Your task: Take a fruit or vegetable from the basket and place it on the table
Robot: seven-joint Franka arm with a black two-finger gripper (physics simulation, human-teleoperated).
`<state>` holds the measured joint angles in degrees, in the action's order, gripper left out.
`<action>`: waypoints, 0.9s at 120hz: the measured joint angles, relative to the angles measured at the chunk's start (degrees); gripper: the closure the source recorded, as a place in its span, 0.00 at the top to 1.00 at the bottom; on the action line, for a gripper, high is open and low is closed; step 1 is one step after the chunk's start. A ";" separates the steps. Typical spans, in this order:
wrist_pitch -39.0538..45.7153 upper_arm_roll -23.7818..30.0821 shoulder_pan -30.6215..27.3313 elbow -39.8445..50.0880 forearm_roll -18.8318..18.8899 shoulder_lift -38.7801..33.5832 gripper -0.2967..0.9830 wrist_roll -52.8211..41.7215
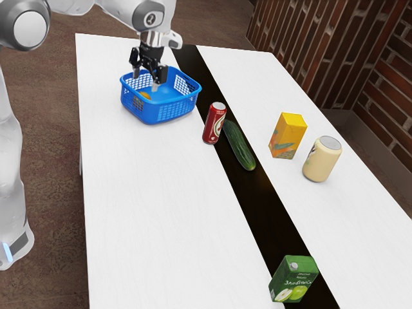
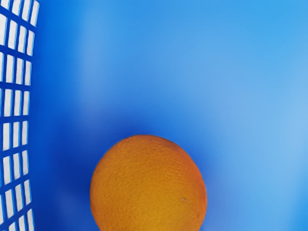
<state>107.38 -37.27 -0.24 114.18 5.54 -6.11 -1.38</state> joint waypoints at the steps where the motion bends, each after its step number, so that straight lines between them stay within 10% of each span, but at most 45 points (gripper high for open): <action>1: 0.06 0.00 0.00 0.09 0.00 -0.03 0.77 0.00; 108: 4.29 -0.14 0.36 4.99 -0.10 0.72 0.81 -0.10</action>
<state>111.68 -37.41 0.12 119.17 5.43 -5.39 -1.47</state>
